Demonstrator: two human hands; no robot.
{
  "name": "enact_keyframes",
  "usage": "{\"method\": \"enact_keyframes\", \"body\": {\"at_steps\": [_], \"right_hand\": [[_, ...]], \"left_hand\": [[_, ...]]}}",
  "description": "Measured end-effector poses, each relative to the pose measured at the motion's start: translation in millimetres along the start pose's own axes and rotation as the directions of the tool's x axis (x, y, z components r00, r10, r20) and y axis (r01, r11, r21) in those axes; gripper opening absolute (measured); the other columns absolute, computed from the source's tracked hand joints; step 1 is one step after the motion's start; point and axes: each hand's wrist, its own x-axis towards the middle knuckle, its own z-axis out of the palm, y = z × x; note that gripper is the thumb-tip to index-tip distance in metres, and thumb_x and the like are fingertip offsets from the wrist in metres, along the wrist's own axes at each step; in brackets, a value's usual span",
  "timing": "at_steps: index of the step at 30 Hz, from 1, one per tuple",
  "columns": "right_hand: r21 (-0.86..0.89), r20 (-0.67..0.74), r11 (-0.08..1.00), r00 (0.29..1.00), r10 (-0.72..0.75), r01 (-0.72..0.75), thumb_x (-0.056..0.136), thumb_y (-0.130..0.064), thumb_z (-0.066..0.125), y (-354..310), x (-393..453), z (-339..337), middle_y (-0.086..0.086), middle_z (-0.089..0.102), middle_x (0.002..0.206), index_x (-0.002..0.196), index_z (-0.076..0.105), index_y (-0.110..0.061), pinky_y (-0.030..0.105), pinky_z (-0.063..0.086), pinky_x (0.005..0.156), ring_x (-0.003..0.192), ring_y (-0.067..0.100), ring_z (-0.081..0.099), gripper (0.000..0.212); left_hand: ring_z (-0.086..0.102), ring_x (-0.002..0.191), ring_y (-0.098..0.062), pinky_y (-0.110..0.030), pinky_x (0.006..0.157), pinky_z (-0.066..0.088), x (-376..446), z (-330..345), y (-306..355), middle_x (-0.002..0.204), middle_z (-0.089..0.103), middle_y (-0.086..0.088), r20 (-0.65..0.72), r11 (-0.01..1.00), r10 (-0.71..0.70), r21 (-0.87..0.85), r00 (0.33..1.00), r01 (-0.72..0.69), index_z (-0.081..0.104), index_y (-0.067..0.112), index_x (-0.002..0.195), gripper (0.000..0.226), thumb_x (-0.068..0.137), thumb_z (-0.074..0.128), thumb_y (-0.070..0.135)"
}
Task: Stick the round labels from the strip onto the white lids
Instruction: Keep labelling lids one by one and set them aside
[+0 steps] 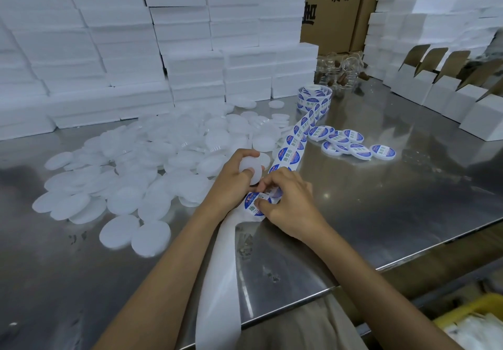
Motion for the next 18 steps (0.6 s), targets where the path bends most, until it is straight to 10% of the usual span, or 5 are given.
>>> {"method": "enact_keyframes", "body": {"at_steps": [6, 13, 18], "right_hand": [[0.518, 0.018, 0.855, 0.999, -0.029, 0.015, 0.082, 0.009, 0.069, -9, -6, -12, -0.001, 0.064, 0.082, 0.080, 0.062, -0.012, 0.021, 0.046, 0.078, 0.077, 0.012, 0.056, 0.022], [0.891, 0.109, 0.407, 0.965, 0.237, -0.200, 0.090, 0.005, 0.058, -2, 16, -36, 0.013, 0.062, 0.088, 0.089, 0.054, -0.011, 0.034, 0.047, 0.073, 0.078, 0.023, 0.058, 0.017], [0.898, 0.147, 0.374, 0.960, 0.240, -0.232, 0.087, 0.004, 0.064, -6, 38, -32, 0.010, 0.064, 0.084, 0.087, 0.054, -0.014, 0.024, 0.049, 0.064, 0.070, 0.017, 0.064, 0.020]], "left_hand": [[0.064, 0.081, 0.016, -0.008, 0.060, 0.049, 1, -3, 3, 0.110, 0.061, 0.015, 0.008, 0.994, 0.024, 0.104, 1.000, -0.025, 0.061, 0.028, 0.115, 0.041, 0.097, 0.039, -0.002], [0.069, 0.104, -0.031, -0.040, 0.079, 0.063, -5, -11, 19, 0.133, 0.057, -0.020, 0.083, 0.980, -0.181, -0.070, 0.980, 0.186, 0.072, 0.018, 0.096, 0.037, 0.093, 0.042, -0.003], [0.069, 0.107, -0.041, -0.050, 0.084, 0.062, -3, -15, 23, 0.132, 0.059, -0.026, 0.081, 0.904, -0.275, -0.317, 0.958, 0.287, 0.068, 0.005, 0.116, 0.024, 0.097, 0.055, 0.014]]}}
